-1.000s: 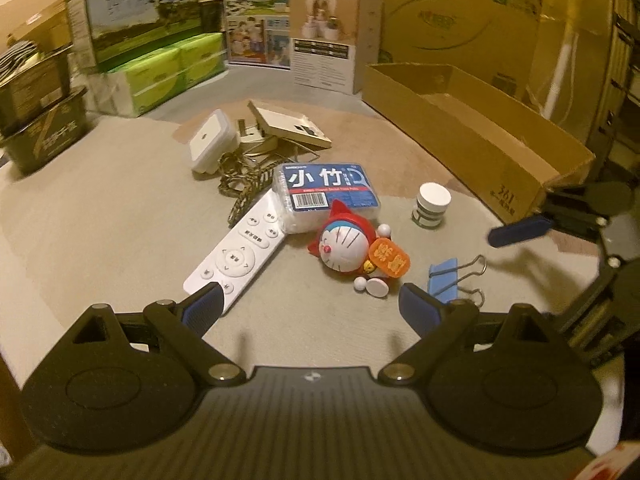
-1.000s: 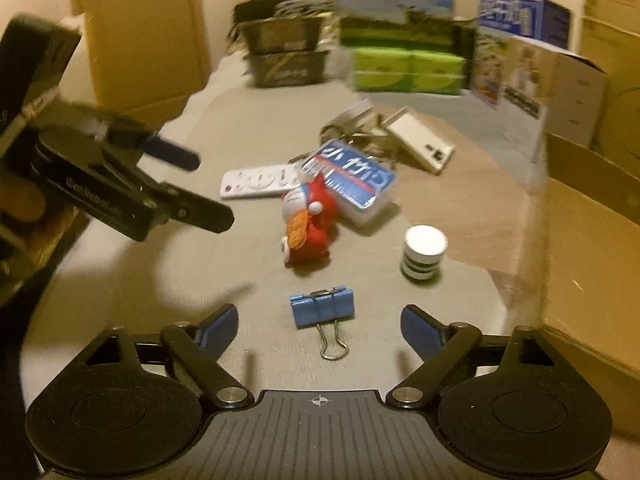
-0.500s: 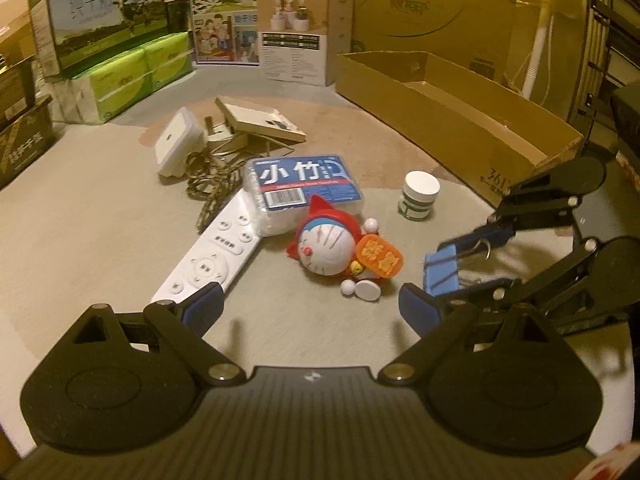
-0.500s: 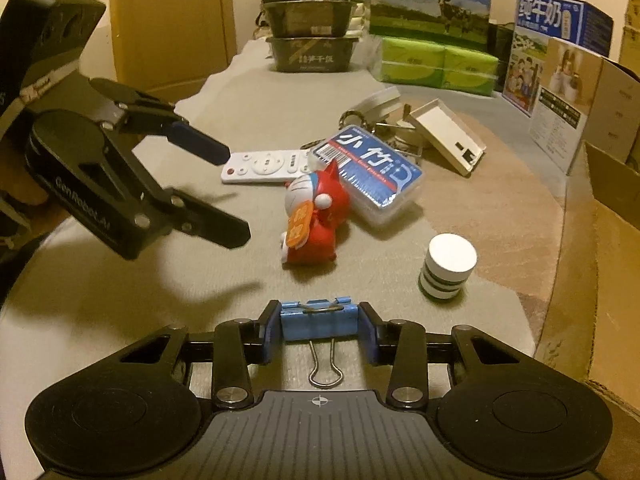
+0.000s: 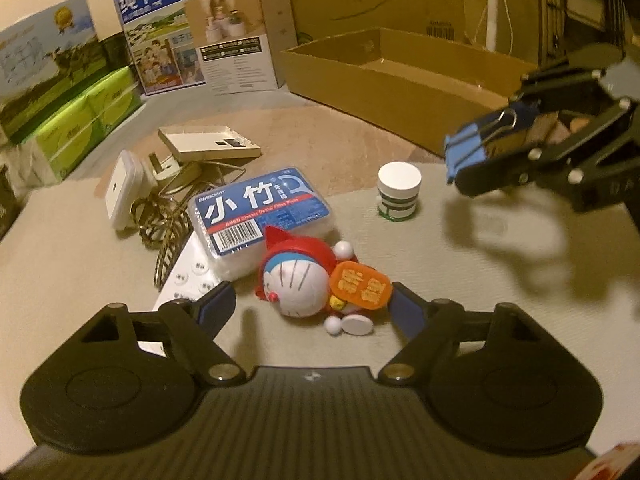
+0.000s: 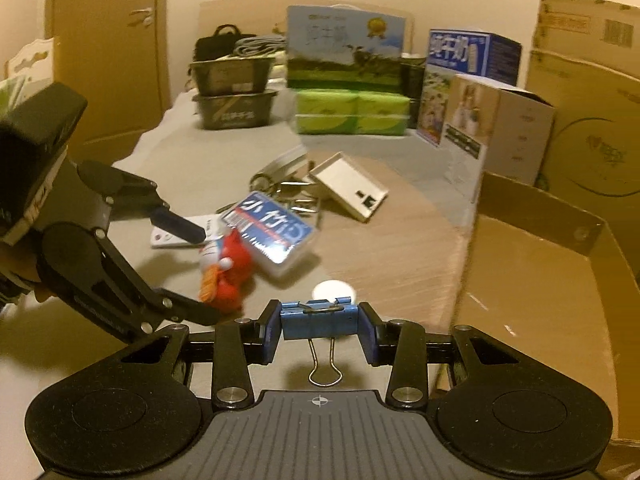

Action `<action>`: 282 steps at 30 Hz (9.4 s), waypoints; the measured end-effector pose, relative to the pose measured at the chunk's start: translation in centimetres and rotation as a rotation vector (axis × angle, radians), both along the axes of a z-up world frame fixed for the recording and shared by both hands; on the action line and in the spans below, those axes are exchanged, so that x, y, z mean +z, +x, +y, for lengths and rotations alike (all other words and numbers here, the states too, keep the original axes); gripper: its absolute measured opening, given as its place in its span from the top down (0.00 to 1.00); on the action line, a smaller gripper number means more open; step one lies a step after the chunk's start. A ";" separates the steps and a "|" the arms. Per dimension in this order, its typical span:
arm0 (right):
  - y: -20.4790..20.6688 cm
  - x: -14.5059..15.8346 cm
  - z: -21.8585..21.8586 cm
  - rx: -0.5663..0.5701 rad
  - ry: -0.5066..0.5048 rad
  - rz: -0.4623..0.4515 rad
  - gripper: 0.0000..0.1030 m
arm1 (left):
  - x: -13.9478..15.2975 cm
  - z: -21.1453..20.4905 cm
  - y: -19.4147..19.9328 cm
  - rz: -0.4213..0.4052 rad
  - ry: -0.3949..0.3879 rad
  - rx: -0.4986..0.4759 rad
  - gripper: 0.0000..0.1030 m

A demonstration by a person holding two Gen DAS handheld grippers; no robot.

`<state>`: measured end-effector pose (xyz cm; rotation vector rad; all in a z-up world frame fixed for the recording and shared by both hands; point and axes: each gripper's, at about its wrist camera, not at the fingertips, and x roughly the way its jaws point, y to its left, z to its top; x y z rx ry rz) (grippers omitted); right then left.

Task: Organize rigid objects
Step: 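Grasp the blue binder clip with the right gripper while the left gripper grasps the Doraemon figure, then carry the Doraemon figure into the cardboard box and release it while the right gripper drops the clip there, then move both grippers back from the box toward the remaining table items, then grasp the white jar with the right gripper while the left gripper grasps the blue floss box, then carry the floss box into the cardboard box and release it while the right gripper drops the jar there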

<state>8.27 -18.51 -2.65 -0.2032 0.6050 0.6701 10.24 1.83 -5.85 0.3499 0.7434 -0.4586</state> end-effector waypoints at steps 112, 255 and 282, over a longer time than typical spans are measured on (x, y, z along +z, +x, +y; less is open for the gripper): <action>0.3 5.7 -10.2 -0.412 0.206 0.111 0.27 | 8.9 -0.6 -3.6 -0.067 -0.240 0.465 0.30; -1.6 5.8 -7.3 -0.498 0.098 -0.064 0.70 | 10.2 -8.1 -2.6 -0.134 -0.239 0.334 0.17; 5.5 4.4 -17.4 -0.600 0.099 -0.011 0.70 | 8.7 -18.3 5.5 -0.065 -0.281 0.177 0.17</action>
